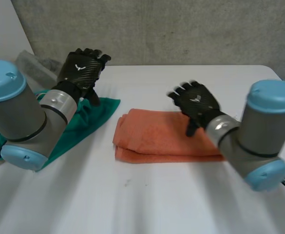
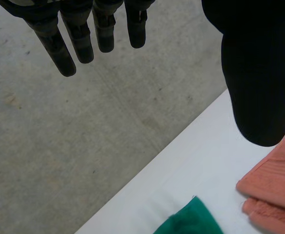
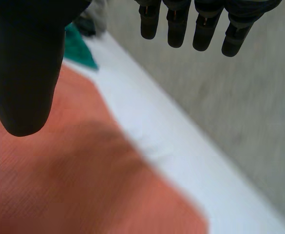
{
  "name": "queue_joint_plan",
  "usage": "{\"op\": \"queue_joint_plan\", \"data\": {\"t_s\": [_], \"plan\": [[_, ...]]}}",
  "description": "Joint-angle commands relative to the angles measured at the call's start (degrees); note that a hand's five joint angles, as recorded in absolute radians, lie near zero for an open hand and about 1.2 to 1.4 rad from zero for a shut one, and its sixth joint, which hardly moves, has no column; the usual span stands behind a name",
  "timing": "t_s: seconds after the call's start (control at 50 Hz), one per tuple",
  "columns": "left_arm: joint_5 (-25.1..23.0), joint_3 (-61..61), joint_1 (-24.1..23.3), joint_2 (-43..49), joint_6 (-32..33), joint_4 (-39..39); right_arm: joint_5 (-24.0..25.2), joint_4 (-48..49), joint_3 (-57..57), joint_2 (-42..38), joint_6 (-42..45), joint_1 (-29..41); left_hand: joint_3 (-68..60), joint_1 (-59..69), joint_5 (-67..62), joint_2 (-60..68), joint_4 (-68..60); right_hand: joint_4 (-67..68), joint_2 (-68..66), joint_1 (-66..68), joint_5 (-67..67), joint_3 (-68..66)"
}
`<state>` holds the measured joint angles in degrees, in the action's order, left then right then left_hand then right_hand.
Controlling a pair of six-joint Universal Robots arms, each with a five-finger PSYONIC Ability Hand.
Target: Fold the laundry.
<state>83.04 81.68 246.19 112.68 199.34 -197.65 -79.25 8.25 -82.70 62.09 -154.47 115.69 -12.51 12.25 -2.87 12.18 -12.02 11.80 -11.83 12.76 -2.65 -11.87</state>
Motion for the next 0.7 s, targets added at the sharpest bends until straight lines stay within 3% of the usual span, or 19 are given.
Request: {"op": "queue_joint_plan", "data": {"t_s": [0.02, 0.06, 0.12, 0.14, 0.2, 0.22, 0.32, 0.42, 0.5, 0.56, 0.6, 0.62, 0.64, 0.66, 0.7], "plan": [[0.01, -0.21, -2.03, 0.96, 0.00, -0.02, -0.29, -7.19, -4.30, -1.87, 2.58, -6.95, 2.29, -2.03, 2.65, -1.96, 1.80, 0.89, -0.85, -0.08, -0.04, -0.82], [0.01, -0.38, -2.73, 1.76, 0.00, -0.02, -0.73, -7.01, -4.66, -3.45, 4.44, -7.93, 2.29, -2.03, 2.65, -1.96, 1.80, 12.36, -12.32, 11.39, -11.51, -12.29], [0.01, -0.56, -3.17, 2.02, 0.00, -0.02, -2.93, -6.66, -3.96, -5.92, 7.69, -9.07, 2.29, -2.03, 2.65, -1.96, 1.80, 45.62, -45.59, 44.66, -44.77, -45.55], [0.01, -0.47, -3.17, 2.02, 0.00, -0.02, -5.28, -5.36, -3.61, -6.01, 8.83, -9.16, 2.29, -2.03, 2.65, -1.96, 1.80, 67.98, -67.95, 67.02, -67.13, -67.91], [0.01, -0.03, -3.17, 1.93, 0.00, -0.02, -9.25, 0.08, -3.26, -5.84, 8.84, -8.90, 2.29, -2.03, 2.65, -1.96, 1.80, 68.20, -68.17, 67.24, -67.35, -68.13], [0.01, 0.14, -3.17, 1.93, 0.00, -0.02, -11.52, 5.85, -3.35, -5.57, 9.80, -8.90, 2.29, -2.03, 2.65, -1.96, 1.80, 68.20, -68.17, 67.24, -67.35, -68.13], [0.10, 0.49, -2.99, 1.14, 0.00, 0.07, -11.73, 13.11, -3.44, 0.39, 13.31, -6.44, 2.29, -2.03, 2.65, -1.96, 1.80, 68.20, -68.17, 67.24, -67.35, -68.13], [0.36, 0.67, -2.73, 0.18, -0.09, 0.33, -3.48, 14.17, -2.47, -0.38, 18.59, 3.30, 2.29, -2.03, 2.65, -1.96, 1.80, 68.20, -68.17, 67.24, -67.35, -68.13], [0.45, 1.72, -2.29, -0.26, -0.09, 0.33, 8.19, 14.34, -3.25, -4.68, 22.19, 12.35, 2.29, -2.03, 2.65, -1.96, 1.80, 68.20, -68.17, 67.24, -67.35, -68.13], [0.54, 2.08, -2.03, -0.35, -0.09, 0.24, 11.64, 13.99, -3.52, -7.31, 23.34, 14.73, 2.29, -2.03, 2.65, -1.96, 1.80, 68.20, -68.17, 67.24, -67.35, -68.13], [0.63, 2.16, -1.94, -0.26, -0.09, 0.16, 11.13, 13.64, -2.65, -9.52, 23.43, 15.36, 2.29, -2.03, 2.65, -1.96, 1.80, 68.20, -68.17, 67.24, -67.35, -68.13], [0.63, 2.08, -1.94, -0.26, -0.09, 0.16, 10.52, 13.55, -2.38, -9.96, 23.17, 15.27, 2.29, -2.03, 2.65, -1.96, 1.80, 52.61, -52.58, 51.65, -51.76, -52.54], [0.72, 2.08, -1.85, -0.18, -0.09, 0.16, 8.69, 13.46, -1.94, -10.66, 22.38, 14.84, 2.29, -2.03, 2.65, -1.96, 1.80, 10.99, -10.95, 10.03, -10.14, -10.92], [0.80, 1.90, -1.85, -0.18, -0.09, 0.07, 7.54, 13.46, -1.85, -10.58, 21.50, 14.74, 2.29, -2.03, 2.65, -1.96, 1.80, -1.80, 1.83, -2.76, 2.65, 1.87], [0.80, 1.64, -1.94, -0.09, -0.18, 0.07, 5.08, 14.07, -1.94, -9.79, 18.35, 14.92, 2.12, -1.86, 2.48, -1.79, 1.63, -1.80, 1.83, -2.76, 2.65, 1.87]]}}
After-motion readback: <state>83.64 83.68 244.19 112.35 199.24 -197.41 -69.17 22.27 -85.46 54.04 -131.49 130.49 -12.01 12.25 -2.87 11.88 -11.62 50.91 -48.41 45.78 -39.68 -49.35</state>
